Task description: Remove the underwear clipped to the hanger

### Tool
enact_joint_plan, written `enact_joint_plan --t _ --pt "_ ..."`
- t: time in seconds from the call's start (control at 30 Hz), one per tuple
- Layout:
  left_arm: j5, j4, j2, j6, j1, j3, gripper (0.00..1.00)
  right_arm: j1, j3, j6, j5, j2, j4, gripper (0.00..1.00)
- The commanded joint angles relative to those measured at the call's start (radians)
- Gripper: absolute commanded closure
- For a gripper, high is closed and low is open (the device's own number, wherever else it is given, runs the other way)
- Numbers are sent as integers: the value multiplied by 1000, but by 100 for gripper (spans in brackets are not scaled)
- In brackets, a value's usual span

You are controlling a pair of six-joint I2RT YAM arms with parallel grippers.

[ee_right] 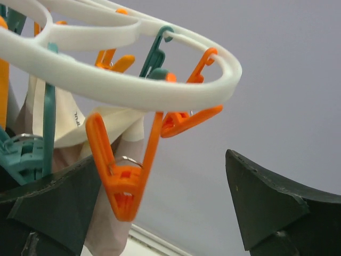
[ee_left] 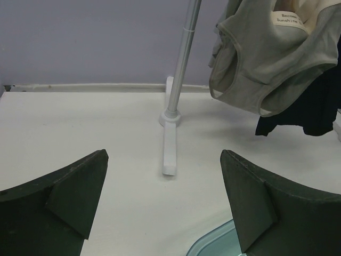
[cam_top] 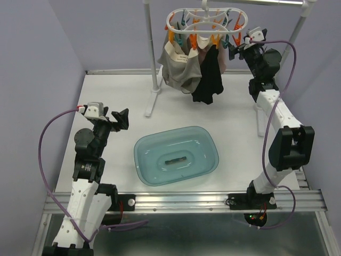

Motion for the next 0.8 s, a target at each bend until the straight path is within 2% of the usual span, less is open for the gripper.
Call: enact_joint_plan --t 0.0,0.2,0.37,0.4,0.6,0.77 --pt "60 71 -11 11 2 10 1 -8 -74 -25 40 -100 -24 0" --pt "81 75 -4 0 2 15 1 -37 -163 -13 11 -204 -196 0" --pt "85 77 31 -14 1 28 1 -54 -295 -36 -118 -321 -354 0" --pt "88 75 41 -17 1 32 1 -56 -307 -38 -127 -357 -427 0" --pt "201 78 133 -103 1 93 1 -56 -446 -79 -237 -491 -683 0" --pt "313 103 214 -216 -1 154 1 -56 -571 -91 -302 -598 -800 0"
